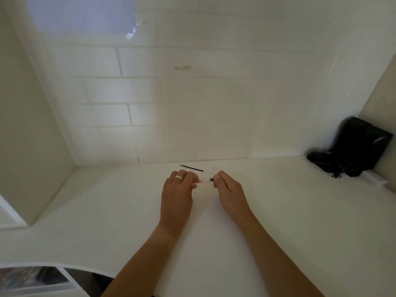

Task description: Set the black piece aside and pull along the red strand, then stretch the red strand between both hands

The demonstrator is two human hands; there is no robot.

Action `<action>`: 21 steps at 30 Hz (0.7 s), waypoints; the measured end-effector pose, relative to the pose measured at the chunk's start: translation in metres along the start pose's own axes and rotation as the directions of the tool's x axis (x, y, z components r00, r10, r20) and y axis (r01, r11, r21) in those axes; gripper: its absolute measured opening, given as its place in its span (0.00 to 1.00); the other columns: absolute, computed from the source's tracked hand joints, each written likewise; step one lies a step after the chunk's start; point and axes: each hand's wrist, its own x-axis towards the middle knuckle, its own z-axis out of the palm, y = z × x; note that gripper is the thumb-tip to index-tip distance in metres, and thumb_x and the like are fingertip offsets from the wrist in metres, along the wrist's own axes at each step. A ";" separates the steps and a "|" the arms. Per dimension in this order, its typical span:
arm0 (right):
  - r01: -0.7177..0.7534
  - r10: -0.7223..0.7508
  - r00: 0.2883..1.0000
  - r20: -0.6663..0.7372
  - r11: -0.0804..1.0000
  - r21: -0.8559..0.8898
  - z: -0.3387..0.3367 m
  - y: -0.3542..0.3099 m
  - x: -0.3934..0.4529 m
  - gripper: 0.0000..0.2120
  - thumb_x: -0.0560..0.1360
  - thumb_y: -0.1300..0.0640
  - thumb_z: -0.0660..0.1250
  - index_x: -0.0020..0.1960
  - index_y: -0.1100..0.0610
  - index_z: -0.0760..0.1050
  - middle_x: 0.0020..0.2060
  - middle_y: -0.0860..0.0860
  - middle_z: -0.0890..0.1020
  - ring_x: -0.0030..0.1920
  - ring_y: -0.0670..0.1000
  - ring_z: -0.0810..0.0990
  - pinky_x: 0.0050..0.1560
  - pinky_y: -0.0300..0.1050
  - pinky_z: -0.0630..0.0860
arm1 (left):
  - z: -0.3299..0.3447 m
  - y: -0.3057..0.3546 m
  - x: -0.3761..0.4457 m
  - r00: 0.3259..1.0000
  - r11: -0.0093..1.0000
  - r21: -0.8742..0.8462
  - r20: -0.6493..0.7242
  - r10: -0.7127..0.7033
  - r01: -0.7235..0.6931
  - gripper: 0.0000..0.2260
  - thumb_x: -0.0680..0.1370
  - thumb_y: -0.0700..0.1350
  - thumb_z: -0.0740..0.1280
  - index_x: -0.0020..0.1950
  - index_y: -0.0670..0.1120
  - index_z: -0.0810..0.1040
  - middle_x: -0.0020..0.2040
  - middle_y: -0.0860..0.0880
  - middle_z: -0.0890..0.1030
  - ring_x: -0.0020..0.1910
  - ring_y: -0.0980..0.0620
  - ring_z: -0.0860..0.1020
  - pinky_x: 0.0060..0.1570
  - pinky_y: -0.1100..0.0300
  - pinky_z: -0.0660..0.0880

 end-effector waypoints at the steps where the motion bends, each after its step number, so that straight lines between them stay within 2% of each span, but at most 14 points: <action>1: 0.003 -0.003 0.999 -0.040 1.000 -0.001 -0.002 0.001 0.001 0.15 0.83 0.56 0.58 0.39 0.61 0.70 0.31 0.47 0.72 0.32 0.45 0.68 0.35 0.37 0.64 | 0.000 0.000 0.000 1.000 1.000 -0.015 -0.012 -0.003 0.003 0.13 0.70 0.31 0.74 0.46 0.47 0.80 0.44 0.53 0.81 0.45 0.50 0.76 0.43 0.58 0.73; 4: 0.019 -0.032 0.977 -0.209 0.998 -0.063 -0.008 0.005 0.010 0.13 0.81 0.56 0.60 0.40 0.58 0.73 0.30 0.47 0.73 0.32 0.46 0.70 0.35 0.38 0.67 | -0.002 -0.001 0.001 0.997 0.991 -0.115 -0.035 -0.071 0.067 0.10 0.75 0.35 0.72 0.50 0.48 0.80 0.48 0.53 0.80 0.48 0.51 0.77 0.44 0.57 0.75; 7: 0.027 -0.105 0.935 -0.338 0.973 -0.229 -0.010 0.014 0.024 0.09 0.79 0.58 0.64 0.40 0.55 0.74 0.32 0.47 0.77 0.32 0.49 0.73 0.34 0.40 0.69 | -0.003 -0.002 0.000 0.992 0.967 -0.234 -0.040 -0.116 0.103 0.06 0.79 0.38 0.69 0.53 0.49 0.78 0.50 0.55 0.77 0.46 0.54 0.77 0.44 0.61 0.75; 9: 0.017 -0.130 0.938 -0.322 0.943 -0.332 -0.007 0.020 0.033 0.07 0.78 0.59 0.65 0.42 0.52 0.77 0.36 0.46 0.80 0.35 0.48 0.75 0.35 0.40 0.70 | -0.002 -0.003 0.001 0.989 0.947 -0.302 -0.054 -0.135 0.113 0.07 0.80 0.38 0.68 0.53 0.50 0.76 0.49 0.54 0.76 0.45 0.54 0.77 0.44 0.62 0.75; 11: -0.001 -0.128 0.952 -0.278 0.908 -0.419 -0.004 0.026 0.041 0.07 0.79 0.60 0.64 0.46 0.51 0.80 0.41 0.47 0.81 0.41 0.50 0.78 0.39 0.42 0.74 | -0.002 -0.004 0.002 0.978 0.901 -0.400 -0.045 -0.204 0.169 0.10 0.80 0.37 0.68 0.56 0.51 0.73 0.48 0.53 0.78 0.45 0.54 0.79 0.46 0.58 0.78; 14: -0.013 -0.124 0.969 -0.216 0.842 -0.540 0.001 0.027 0.052 0.12 0.80 0.62 0.62 0.55 0.51 0.82 0.50 0.48 0.82 0.54 0.52 0.77 0.48 0.47 0.77 | -0.003 -0.004 0.002 0.959 0.806 -0.541 0.008 -0.282 0.241 0.28 0.79 0.36 0.68 0.74 0.53 0.61 0.47 0.52 0.80 0.45 0.55 0.82 0.48 0.67 0.78; 16: 0.012 -0.139 0.976 -0.166 0.802 -0.598 0.004 0.027 0.058 0.15 0.80 0.63 0.62 0.59 0.51 0.82 0.55 0.48 0.82 0.58 0.52 0.75 0.53 0.47 0.77 | -0.003 -0.004 0.002 0.966 0.769 -0.603 0.010 -0.258 0.212 0.36 0.79 0.33 0.68 0.79 0.54 0.54 0.45 0.49 0.79 0.42 0.51 0.84 0.48 0.65 0.79; 18: 0.021 -0.133 0.982 -0.134 0.780 -0.626 0.006 0.030 0.062 0.16 0.80 0.64 0.61 0.61 0.51 0.82 0.57 0.48 0.82 0.60 0.52 0.75 0.56 0.46 0.76 | -0.001 -0.005 0.004 0.972 0.745 -0.642 0.002 -0.236 0.183 0.36 0.79 0.31 0.67 0.80 0.54 0.55 0.44 0.47 0.77 0.39 0.47 0.84 0.45 0.60 0.82; 21: -0.023 -0.082 0.987 -0.138 0.780 -0.625 0.007 0.034 0.067 0.15 0.80 0.61 0.61 0.60 0.50 0.82 0.55 0.50 0.83 0.58 0.54 0.77 0.57 0.47 0.75 | -0.001 -0.008 0.005 0.969 0.727 -0.654 0.037 -0.243 0.207 0.28 0.79 0.30 0.64 0.76 0.51 0.64 0.44 0.47 0.77 0.41 0.47 0.85 0.44 0.56 0.84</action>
